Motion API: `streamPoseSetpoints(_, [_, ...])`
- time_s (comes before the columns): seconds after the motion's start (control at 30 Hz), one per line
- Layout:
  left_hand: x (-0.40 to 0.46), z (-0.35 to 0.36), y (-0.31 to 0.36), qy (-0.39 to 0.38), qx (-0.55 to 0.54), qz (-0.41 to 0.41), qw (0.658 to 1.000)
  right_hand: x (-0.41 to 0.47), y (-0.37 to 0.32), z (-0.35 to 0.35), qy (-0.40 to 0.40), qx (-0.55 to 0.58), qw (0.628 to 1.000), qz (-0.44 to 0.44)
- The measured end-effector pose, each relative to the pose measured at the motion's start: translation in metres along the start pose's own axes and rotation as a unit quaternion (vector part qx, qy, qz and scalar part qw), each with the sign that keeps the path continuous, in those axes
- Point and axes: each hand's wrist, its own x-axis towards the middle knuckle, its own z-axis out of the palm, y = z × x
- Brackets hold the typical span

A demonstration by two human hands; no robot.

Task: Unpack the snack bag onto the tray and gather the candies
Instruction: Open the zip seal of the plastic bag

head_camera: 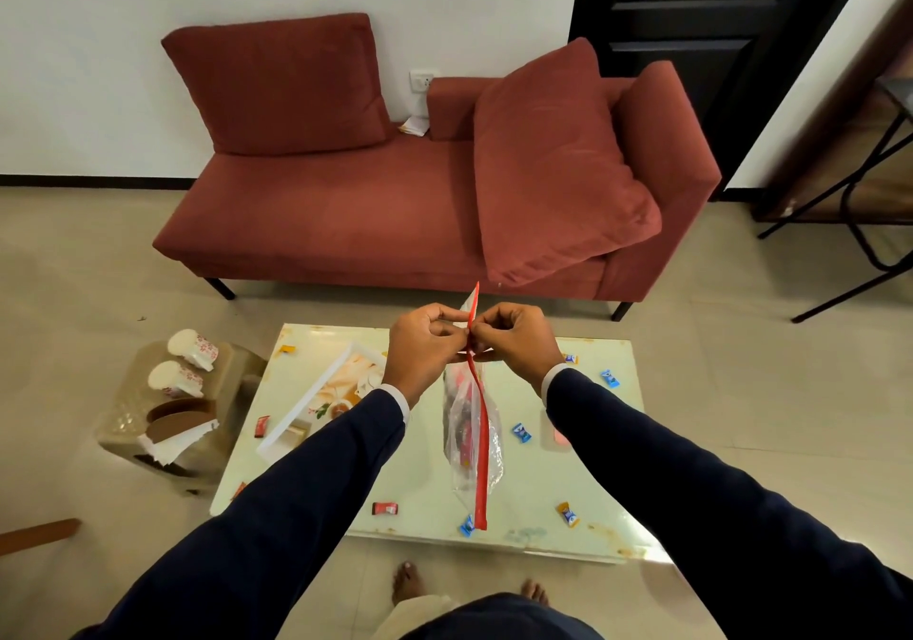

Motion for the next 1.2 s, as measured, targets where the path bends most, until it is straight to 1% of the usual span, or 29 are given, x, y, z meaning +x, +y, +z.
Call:
streamPoseSetpoints(0.13, [-0.001,0.001,0.000,0.007,0.021,0.007,1.000,0.001,-0.002,0.000,-0.007,-0.001,1.000,0.010])
streamPoseSetpoints(0.27, [-0.001,-0.003,-0.002,-0.004,0.035,0.018,0.999,0.001,-0.001,-0.001,-0.022,-0.026,0.999,-0.020])
streamPoseSetpoints(0.47, [0.003,-0.007,0.000,-0.025,0.145,0.077,0.986,0.002,0.000,-0.002,-0.029,-0.069,0.996,-0.043])
streamPoseSetpoints(0.6, [0.004,-0.009,-0.001,-0.036,0.105,0.068,0.991,0.002,0.000,-0.005,-0.031,-0.072,0.995,-0.055])
streamPoseSetpoints(0.7, [0.003,-0.007,0.000,-0.042,0.104,0.075,0.991,0.002,0.000,-0.006,-0.027,-0.077,0.995,-0.055])
streamPoseSetpoints(0.77, [0.003,-0.005,0.000,-0.040,0.104,0.087,0.990,0.002,0.001,-0.006,-0.017,-0.066,0.996,-0.055])
streamPoseSetpoints(0.87, [0.004,-0.006,0.000,-0.031,0.097,0.086,0.991,0.002,0.001,-0.006,-0.024,-0.042,0.998,-0.051])
streamPoseSetpoints(0.97, [0.005,-0.006,0.001,-0.039,0.092,0.085,0.991,0.002,0.001,-0.007,-0.026,-0.024,0.999,-0.039])
streamPoseSetpoints(1.2, [0.005,-0.009,-0.001,-0.041,0.044,0.054,0.997,0.003,-0.003,-0.010,-0.047,-0.009,0.998,-0.032])
